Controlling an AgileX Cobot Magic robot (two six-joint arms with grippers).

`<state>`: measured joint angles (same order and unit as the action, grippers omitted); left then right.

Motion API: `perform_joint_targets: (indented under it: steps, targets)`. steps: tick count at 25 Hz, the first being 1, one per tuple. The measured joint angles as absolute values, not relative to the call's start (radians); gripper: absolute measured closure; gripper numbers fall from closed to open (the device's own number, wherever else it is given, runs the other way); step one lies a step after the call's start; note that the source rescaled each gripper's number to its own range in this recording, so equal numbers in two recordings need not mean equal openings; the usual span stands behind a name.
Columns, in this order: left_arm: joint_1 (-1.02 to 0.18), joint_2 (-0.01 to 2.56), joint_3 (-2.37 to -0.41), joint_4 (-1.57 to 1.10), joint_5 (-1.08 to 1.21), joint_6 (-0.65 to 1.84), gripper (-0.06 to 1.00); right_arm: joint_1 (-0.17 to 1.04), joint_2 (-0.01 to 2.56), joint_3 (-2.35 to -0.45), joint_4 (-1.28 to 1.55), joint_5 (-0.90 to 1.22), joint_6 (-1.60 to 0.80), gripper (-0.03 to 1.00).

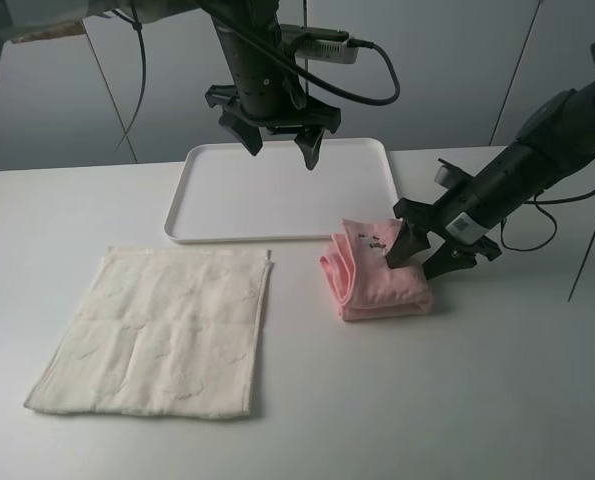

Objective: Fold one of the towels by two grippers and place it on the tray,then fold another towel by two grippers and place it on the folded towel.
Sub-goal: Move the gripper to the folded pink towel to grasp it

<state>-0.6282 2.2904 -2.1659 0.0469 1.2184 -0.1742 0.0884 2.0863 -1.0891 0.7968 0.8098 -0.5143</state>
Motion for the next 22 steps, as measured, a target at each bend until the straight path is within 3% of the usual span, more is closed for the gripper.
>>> perform_joint_targets:
  steps: [8, 14, 22]
  targets:
    - [-0.628, 2.29, -2.166, 0.05, 1.218, -0.172, -0.03, 0.088, 2.106, -1.093, 0.828, 0.845, -0.52, 0.35]
    - [-0.628, 2.29, -2.166, 0.05, 1.218, -0.172, -0.03, 0.088, 2.106, -1.093, 0.899, 0.867, -0.583, 0.21]
    - [-0.628, 2.29, -2.166, 0.051, 1.218, -0.169, -0.03, 0.088, 2.108, -1.093, 0.91, 0.853, -0.612, 0.23]
